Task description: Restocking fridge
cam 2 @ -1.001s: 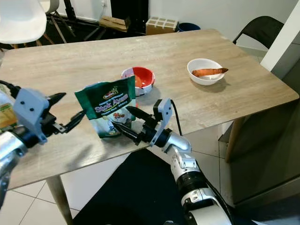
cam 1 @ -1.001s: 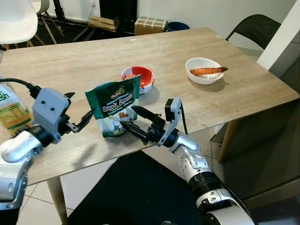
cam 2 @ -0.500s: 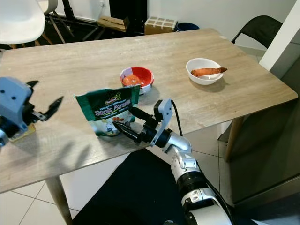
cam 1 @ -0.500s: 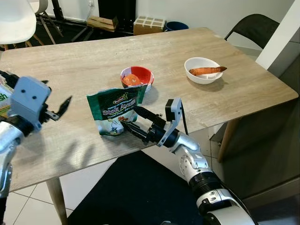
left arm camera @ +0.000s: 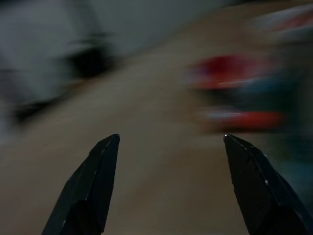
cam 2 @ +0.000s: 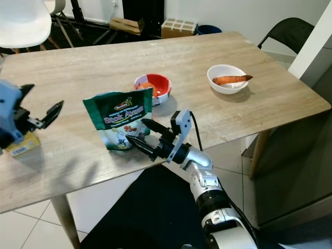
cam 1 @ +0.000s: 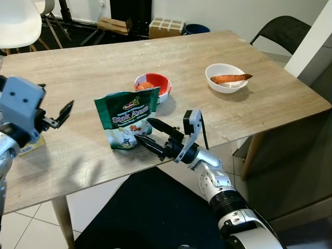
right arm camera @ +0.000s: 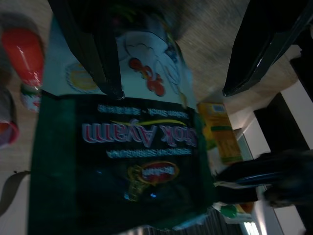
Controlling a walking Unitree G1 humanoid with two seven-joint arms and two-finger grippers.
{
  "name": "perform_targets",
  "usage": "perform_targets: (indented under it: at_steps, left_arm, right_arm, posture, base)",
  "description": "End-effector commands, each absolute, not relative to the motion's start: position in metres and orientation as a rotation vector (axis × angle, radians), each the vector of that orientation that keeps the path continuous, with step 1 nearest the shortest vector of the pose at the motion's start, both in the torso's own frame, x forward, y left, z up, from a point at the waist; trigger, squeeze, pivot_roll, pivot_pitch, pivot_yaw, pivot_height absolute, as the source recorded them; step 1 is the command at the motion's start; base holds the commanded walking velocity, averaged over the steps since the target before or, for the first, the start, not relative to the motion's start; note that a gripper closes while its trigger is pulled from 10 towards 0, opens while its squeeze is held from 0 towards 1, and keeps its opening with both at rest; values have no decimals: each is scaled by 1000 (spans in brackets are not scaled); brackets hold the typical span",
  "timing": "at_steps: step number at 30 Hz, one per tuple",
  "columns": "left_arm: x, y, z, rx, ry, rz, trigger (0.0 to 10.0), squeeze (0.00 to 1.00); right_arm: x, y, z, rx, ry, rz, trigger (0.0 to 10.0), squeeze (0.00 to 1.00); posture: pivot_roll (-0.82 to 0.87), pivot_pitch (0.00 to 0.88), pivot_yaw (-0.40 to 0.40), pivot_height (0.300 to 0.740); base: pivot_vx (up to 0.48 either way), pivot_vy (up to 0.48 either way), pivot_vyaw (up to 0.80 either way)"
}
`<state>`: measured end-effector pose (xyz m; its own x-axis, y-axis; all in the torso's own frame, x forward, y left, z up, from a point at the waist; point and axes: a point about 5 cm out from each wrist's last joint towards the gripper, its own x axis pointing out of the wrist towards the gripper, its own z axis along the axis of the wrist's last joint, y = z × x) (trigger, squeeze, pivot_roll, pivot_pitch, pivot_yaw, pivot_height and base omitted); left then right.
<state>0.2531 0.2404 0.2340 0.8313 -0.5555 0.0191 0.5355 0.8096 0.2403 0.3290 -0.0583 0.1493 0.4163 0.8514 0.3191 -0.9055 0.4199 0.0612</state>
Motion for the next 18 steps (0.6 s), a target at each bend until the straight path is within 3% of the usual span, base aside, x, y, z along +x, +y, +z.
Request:
perform_targets:
  at_steps: [1,6,11,17,18]
  left_arm:
    - [248,225,221,141,-30,-703,10000,0]
    - [231,204,197,84,109,-876,10000,0]
    - [220,199,189,93,180,-953,10000,0]
    - [221,203,182,150,244,-925,10000,0]
    - [235,209,168,260,274,-805,10000,0]
  right_arm:
    - [330,-61,147,233,-246,1105,10000,0]
    - [330,-62,146,230,-243,1102,10000,0]
    - [329,-63,145,230,-240,1102,10000,0]
    - [329,-62,144,231,-236,1106,10000,0]
    - [329,-61,143,233,-234,1105,10000,0]
  posture:
    - [-20,130,-60,740]
    - [-24,132,-58,740]
    - [-24,133,-59,740]
    - [-21,134,-61,740]
    - [-16,137,-65,740]
  base:
    - [0,0,0]
    - [0,0,0]
    - [0,0,0]
    - [0,0,0]
    - [0,0,0]
